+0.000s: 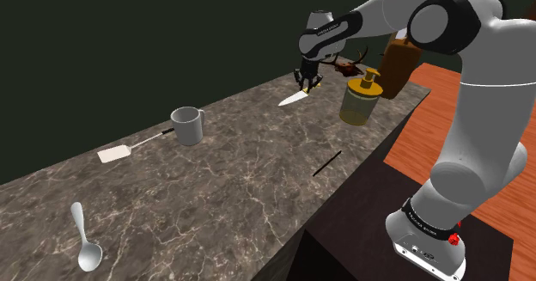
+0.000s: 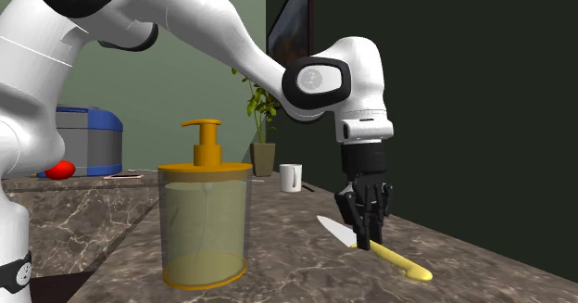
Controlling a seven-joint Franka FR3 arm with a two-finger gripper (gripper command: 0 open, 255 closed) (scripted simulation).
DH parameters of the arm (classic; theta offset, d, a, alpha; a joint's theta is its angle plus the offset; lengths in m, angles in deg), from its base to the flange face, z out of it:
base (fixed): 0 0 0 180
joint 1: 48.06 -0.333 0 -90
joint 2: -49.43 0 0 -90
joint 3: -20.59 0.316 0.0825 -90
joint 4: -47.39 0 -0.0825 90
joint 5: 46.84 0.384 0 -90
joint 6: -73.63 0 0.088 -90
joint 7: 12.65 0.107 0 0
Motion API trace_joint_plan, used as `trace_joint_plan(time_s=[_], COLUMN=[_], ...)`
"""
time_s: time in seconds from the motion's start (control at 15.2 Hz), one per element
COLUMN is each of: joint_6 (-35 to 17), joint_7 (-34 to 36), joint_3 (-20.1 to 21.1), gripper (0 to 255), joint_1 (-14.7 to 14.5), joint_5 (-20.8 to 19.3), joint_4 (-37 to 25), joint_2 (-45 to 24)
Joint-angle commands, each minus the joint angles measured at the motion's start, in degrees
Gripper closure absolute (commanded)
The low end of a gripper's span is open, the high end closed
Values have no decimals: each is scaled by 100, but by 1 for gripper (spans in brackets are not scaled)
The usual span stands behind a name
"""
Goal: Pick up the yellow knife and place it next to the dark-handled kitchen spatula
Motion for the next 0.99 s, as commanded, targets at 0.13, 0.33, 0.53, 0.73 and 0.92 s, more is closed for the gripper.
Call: trace_joint_plan(time_s=[0.13,0.33,0.53,0.73,0.92], joint_6=[2,1,191,385,583], joint_7=[0,0,-5,-10,-15], joint_3=[1,1,0,-1,-1], gripper=[255,255,255,255,255], joint_1=[-1,-1,-2,-3,-4], joint_5=[0,0,0,0,0], joint_4=[2,2,-82,-183,-294], joint_2=[-2,-3,103,197,284])
